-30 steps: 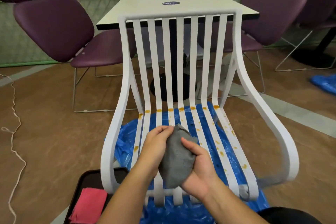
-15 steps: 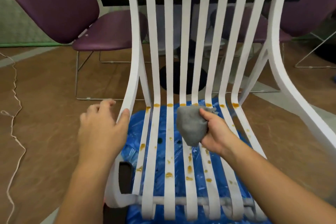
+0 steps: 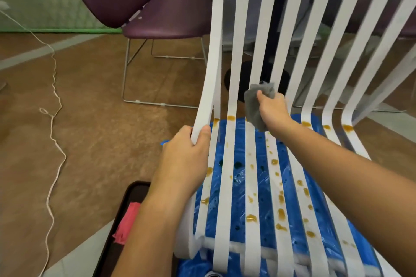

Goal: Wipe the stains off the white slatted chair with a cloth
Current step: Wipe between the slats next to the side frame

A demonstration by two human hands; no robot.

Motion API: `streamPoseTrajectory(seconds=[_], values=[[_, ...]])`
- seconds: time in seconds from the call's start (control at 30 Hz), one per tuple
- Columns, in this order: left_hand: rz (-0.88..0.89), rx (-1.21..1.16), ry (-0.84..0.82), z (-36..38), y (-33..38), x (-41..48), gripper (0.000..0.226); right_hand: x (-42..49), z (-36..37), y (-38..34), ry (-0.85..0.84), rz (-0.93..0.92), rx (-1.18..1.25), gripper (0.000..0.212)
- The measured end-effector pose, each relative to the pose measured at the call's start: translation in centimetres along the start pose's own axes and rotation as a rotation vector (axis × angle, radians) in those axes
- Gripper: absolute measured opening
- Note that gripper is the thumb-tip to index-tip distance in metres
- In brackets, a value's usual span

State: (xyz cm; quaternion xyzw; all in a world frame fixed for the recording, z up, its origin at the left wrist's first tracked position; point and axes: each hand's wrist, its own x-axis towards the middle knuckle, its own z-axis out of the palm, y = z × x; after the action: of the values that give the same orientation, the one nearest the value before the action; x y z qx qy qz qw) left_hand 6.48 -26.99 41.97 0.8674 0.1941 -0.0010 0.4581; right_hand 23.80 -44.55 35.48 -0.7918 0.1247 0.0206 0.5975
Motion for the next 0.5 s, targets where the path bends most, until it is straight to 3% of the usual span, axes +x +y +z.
streamPoseTrajectory(seconds=[0.1, 0.2, 0.33, 0.5], values=[[-0.003, -0.023, -0.005, 0.0, 0.0, 0.1, 0.033, 1.3, 2.3, 0.0, -0.073, -0.353, -0.345, 0.016], [-0.021, -0.059, -0.015, -0.1, 0.3, 0.1, 0.031, 2.7, 4.5, 2.3, -0.314, -0.581, -0.710, 0.035], [-0.020, -0.074, -0.028, -0.1, 0.4, 0.0, 0.031, 3.6, 6.3, 4.3, -0.468, -0.568, -0.997, 0.044], [-0.012, -0.062, -0.034, -0.1, 0.2, 0.3, 0.031, 2.9, 7.3, 6.4, -0.436, -0.410, -0.907, 0.056]])
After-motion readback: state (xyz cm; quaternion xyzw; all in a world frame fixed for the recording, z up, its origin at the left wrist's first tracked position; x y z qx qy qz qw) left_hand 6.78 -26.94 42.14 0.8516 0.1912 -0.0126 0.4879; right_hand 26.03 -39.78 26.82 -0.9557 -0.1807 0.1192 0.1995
